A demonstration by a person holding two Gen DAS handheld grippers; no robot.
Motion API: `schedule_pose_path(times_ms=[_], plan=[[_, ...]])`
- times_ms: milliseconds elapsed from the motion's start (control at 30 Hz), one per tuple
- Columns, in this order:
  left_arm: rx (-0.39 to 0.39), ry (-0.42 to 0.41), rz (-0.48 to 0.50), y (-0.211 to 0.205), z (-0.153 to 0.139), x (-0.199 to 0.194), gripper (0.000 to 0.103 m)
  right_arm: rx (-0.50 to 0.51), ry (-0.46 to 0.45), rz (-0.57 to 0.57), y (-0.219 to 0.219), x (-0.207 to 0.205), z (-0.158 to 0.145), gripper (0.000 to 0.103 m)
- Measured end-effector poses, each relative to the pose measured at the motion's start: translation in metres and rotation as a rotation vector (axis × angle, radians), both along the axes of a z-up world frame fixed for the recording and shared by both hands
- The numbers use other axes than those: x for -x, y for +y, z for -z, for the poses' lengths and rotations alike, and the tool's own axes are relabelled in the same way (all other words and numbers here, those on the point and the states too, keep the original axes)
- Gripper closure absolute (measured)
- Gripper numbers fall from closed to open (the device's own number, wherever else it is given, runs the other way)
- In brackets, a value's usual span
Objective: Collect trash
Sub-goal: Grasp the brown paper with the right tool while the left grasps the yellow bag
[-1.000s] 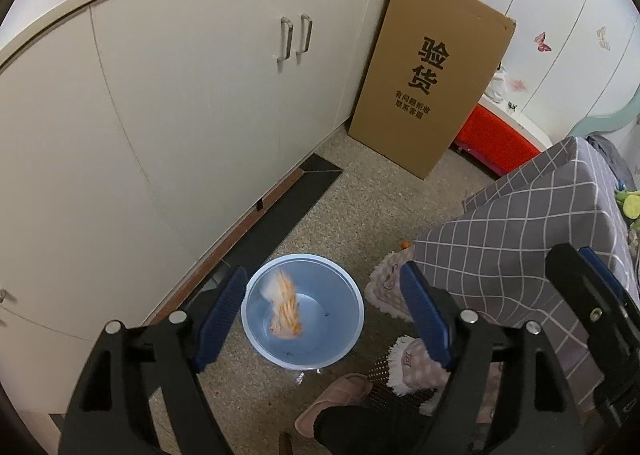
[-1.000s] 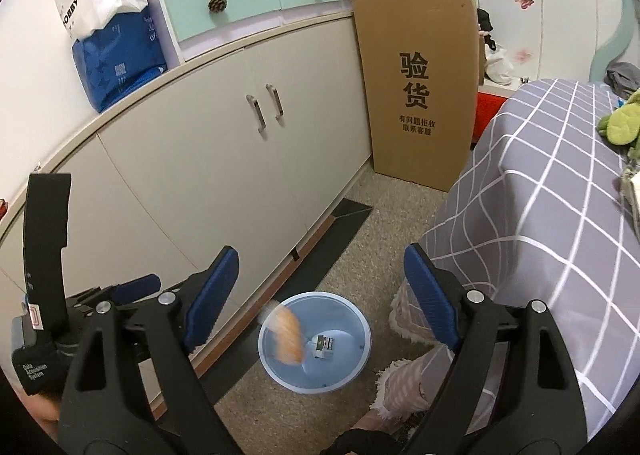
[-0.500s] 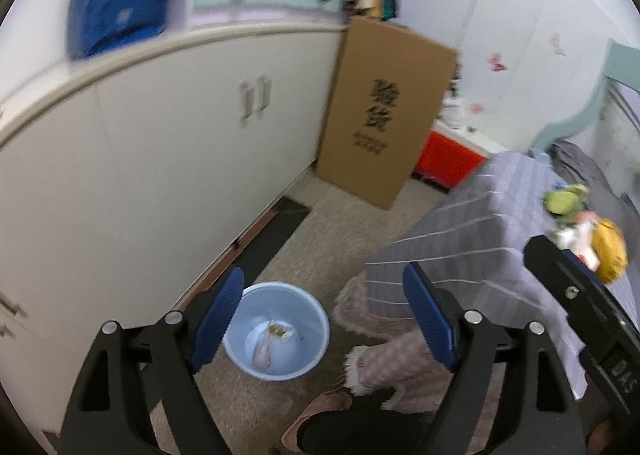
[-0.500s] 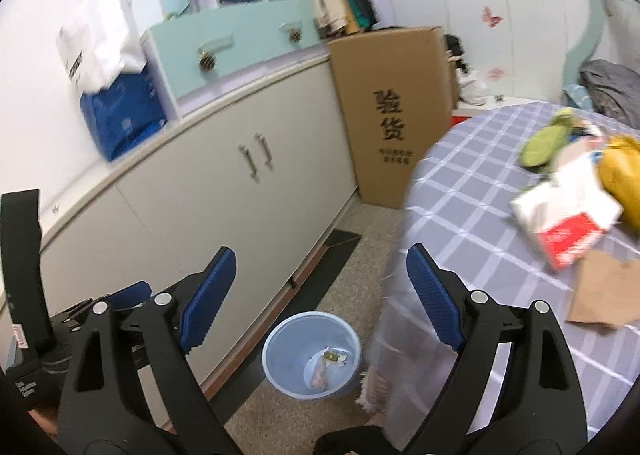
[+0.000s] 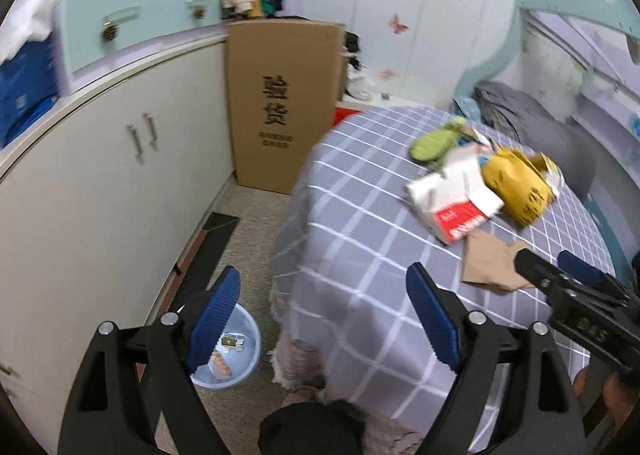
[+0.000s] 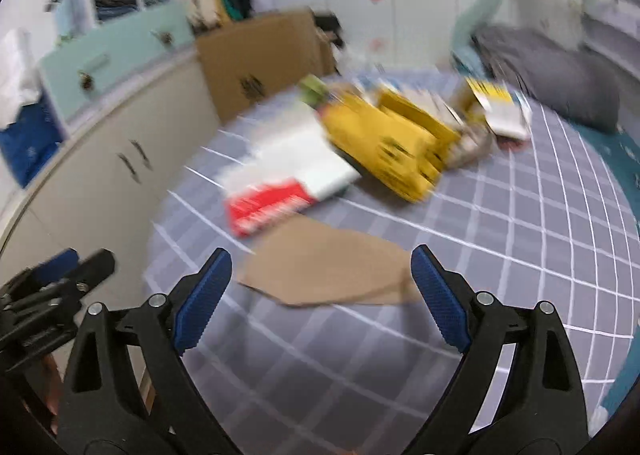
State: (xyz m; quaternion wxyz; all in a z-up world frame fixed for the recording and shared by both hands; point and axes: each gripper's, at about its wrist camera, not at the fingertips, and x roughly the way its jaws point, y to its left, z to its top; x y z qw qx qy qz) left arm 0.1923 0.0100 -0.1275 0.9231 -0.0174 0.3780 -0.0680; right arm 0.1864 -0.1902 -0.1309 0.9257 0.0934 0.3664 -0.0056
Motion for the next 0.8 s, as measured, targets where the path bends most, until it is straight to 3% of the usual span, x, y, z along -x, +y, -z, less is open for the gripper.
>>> schedule_pose_path(times_ms=[167, 200, 233, 300, 367, 400, 500, 800], plan=[[-0.030, 0.025, 0.048, -0.028, 0.004, -0.009, 0.020, -0.003, 0.077, -0.047, -0.013, -0.017, 0.018, 0.014], [-0.043, 0.026, 0.056, -0.033, 0.004, -0.012, 0.020, -0.016, 0.080, -0.063, -0.016, -0.018, 0.020, 0.018], [-0.054, 0.029, 0.061, -0.037, 0.003, -0.013, 0.020, -0.008, 0.075, -0.071, -0.015, -0.019, 0.020, 0.025], [-0.069, 0.027, 0.070, -0.042, 0.002, -0.015, 0.020, 0.018, 0.079, -0.088, -0.012, -0.021, 0.020, 0.065], [-0.076, 0.024, 0.077, -0.047, 0.000, -0.018, 0.020, 0.033, 0.083, -0.102, -0.012, -0.023, 0.020, 0.079], [-0.077, 0.023, 0.084, -0.049, -0.002, -0.019, 0.020, 0.038, 0.082, -0.105, -0.012, -0.023, 0.020, 0.095], [-0.076, 0.018, 0.109, -0.062, -0.004, -0.022, 0.020, -0.022, 0.048, -0.107, -0.027, -0.014, 0.020, 0.098], [-0.014, 0.018, 0.241, -0.133, -0.016, -0.033, 0.020, -0.026, -0.090, 0.064, -0.100, 0.032, -0.010, 0.098]])
